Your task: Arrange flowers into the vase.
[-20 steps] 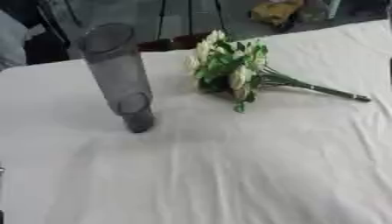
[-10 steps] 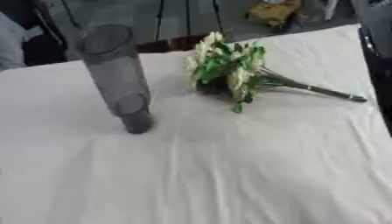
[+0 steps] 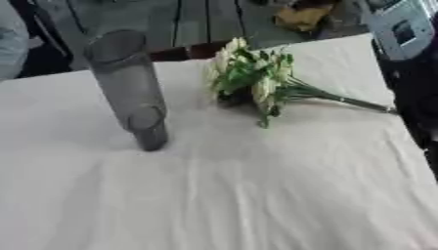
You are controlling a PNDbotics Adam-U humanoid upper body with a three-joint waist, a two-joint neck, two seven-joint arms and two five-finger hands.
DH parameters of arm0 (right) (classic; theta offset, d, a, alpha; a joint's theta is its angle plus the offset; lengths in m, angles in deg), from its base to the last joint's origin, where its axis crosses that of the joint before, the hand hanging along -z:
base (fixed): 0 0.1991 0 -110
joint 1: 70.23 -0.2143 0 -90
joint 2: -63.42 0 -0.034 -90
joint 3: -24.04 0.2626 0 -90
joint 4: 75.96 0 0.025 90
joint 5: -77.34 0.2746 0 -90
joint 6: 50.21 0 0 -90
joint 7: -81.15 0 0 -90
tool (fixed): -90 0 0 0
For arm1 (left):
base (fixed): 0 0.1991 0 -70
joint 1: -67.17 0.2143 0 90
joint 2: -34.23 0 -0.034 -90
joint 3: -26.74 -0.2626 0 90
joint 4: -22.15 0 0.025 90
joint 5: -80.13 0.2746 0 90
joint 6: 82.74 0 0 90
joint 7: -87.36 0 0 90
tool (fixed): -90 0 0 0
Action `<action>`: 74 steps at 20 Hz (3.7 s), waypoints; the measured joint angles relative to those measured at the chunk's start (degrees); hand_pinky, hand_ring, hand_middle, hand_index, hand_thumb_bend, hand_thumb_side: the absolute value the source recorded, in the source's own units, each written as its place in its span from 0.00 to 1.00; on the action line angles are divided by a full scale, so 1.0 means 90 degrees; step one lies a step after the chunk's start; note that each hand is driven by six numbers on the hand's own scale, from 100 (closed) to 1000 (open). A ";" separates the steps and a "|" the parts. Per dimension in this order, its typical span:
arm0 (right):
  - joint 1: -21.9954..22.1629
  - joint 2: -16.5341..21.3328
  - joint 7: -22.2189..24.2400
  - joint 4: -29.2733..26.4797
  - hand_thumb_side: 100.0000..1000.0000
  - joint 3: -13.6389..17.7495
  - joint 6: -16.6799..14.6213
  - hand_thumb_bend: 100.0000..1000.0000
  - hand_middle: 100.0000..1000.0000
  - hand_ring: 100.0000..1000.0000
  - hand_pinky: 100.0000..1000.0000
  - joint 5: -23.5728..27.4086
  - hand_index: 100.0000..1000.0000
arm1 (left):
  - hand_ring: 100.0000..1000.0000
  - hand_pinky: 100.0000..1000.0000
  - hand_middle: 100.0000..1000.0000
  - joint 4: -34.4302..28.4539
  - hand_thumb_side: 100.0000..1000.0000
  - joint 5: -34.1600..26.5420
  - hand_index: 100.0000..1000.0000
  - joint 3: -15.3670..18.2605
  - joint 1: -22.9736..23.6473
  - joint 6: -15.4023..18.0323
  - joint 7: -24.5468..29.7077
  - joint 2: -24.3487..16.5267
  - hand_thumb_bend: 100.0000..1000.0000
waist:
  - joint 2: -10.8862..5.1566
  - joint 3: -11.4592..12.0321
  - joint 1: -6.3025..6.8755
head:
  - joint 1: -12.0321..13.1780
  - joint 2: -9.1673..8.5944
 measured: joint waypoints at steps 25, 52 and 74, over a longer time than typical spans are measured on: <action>0.0101 0.0549 -0.0018 0.2593 0.57 0.0259 -0.1425 0.64 0.89 0.93 0.81 -0.2400 0.96 | 0.89 0.72 0.91 0.0000 1.00 0.0001 0.97 0.0001 0.0074 -0.0042 -0.0008 -0.0002 0.00 | -0.0031 -0.0068 -0.0066 | 0.0096 -0.0062; 0.0575 0.0510 -0.2191 0.3031 0.51 0.0205 -0.1695 0.42 0.81 0.85 0.73 -0.3409 0.85 | 0.89 0.72 0.91 0.0000 1.00 0.0001 0.97 0.0000 0.0063 -0.0047 -0.0006 0.0001 0.00 | 0.0056 -0.0017 0.0009 | 0.0062 -0.0062; 0.0592 0.0121 -0.3268 0.3848 0.49 0.0267 -0.1501 0.29 0.76 0.79 0.67 -0.4229 0.81 | 0.89 0.72 0.90 0.0000 1.00 -0.0003 0.97 -0.0034 0.0052 -0.0101 0.0050 0.0009 0.00 | 0.0126 0.0033 0.0066 | 0.0005 -0.0142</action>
